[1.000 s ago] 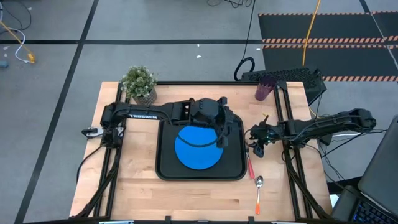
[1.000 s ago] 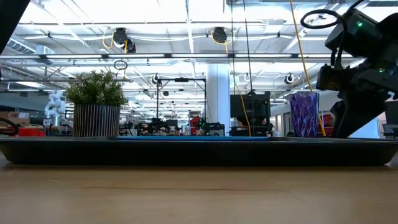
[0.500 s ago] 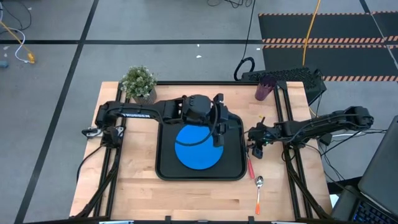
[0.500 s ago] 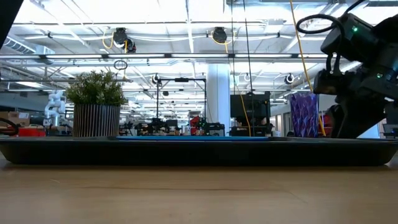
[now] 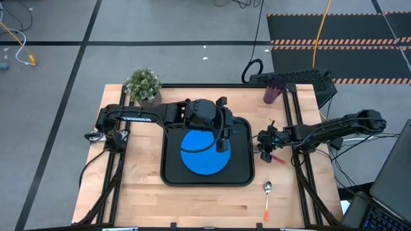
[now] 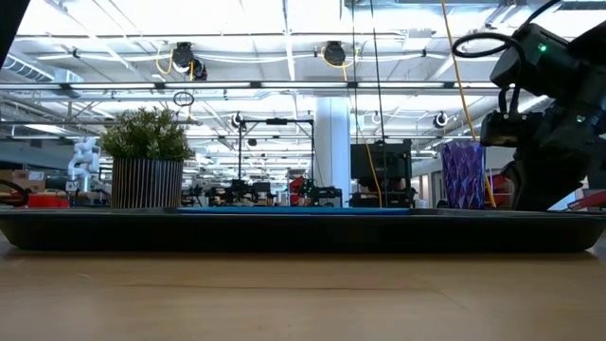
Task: Pick and place plate/cup/fork/spoon on tray
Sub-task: Put the pink fork to the right of the black tray
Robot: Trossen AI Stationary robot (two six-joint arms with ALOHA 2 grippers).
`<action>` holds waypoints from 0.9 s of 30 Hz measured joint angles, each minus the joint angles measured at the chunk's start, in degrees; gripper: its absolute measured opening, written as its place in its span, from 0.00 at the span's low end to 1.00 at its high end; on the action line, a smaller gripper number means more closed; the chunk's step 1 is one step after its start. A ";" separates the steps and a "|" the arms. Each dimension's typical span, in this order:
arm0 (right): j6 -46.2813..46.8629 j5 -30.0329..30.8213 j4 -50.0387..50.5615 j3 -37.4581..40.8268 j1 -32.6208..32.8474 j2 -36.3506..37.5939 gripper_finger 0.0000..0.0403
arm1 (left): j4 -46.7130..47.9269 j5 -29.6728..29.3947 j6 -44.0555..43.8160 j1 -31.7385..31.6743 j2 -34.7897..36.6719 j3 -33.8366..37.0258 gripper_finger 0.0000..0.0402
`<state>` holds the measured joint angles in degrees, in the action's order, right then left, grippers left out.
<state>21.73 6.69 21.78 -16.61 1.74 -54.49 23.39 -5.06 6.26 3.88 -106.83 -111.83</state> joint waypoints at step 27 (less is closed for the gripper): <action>8.20 6.92 4.27 0.18 -2.58 11.89 0.38 | 3.84 1.72 0.24 3.70 -0.04 0.00 0.32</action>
<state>29.93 13.61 26.04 -16.43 -0.84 -42.60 27.23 -3.34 6.50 7.58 -106.87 -111.83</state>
